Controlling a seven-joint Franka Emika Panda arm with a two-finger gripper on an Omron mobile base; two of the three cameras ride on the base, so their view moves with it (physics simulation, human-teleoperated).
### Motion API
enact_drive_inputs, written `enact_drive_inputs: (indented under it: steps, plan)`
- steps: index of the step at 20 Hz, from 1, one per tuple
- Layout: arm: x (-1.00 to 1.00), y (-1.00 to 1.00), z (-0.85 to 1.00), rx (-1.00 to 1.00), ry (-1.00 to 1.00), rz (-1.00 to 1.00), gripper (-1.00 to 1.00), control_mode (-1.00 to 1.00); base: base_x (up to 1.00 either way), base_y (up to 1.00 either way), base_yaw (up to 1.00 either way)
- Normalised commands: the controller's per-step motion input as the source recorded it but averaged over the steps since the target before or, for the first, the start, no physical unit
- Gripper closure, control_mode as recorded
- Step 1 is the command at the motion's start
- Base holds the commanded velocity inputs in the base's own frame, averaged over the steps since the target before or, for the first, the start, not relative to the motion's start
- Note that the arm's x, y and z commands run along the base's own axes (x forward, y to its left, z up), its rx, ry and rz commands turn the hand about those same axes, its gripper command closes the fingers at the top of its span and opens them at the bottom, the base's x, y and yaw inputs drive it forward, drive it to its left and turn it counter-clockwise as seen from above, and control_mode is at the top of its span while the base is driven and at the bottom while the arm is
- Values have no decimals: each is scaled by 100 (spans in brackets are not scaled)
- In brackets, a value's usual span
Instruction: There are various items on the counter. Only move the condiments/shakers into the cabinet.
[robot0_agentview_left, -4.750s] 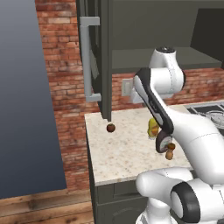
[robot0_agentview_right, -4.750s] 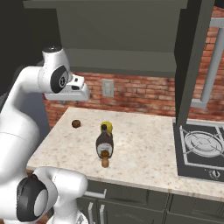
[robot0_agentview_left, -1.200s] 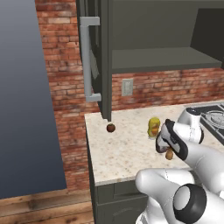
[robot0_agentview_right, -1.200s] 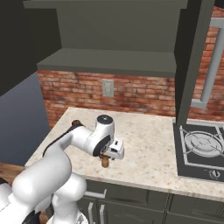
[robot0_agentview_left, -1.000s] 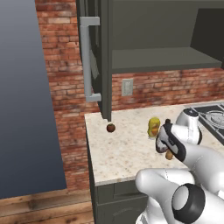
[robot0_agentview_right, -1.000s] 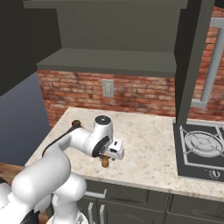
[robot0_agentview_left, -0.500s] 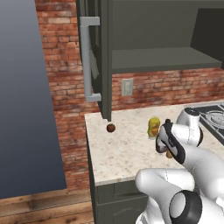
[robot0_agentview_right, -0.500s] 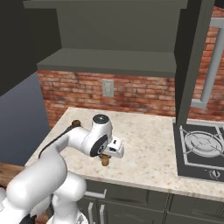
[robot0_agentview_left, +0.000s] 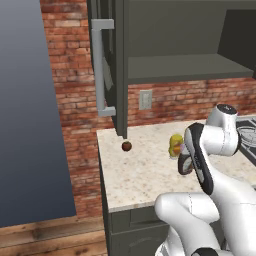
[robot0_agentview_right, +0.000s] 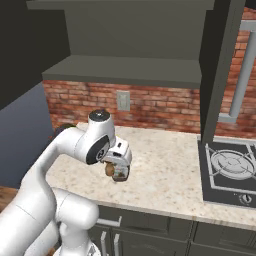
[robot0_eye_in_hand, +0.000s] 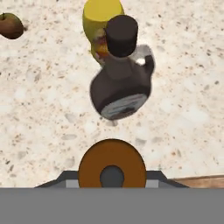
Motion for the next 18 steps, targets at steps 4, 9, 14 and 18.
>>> enact_drive_inputs:
  steps: [4, 9, 14, 18]
  plan:
    - [-4, 35, 100, -1, -6, 19, 100, -100, 0, 0, 0]
    - [0, 28, 100, -4, -16, 19, 100, -100, 0, 0, 0]
    - [0, 35, 100, -17, -23, 14, 100, -100, 0, 0, 0]
    - [4, 44, 100, -9, -32, 1, 100, -100, 0, 0, 0]
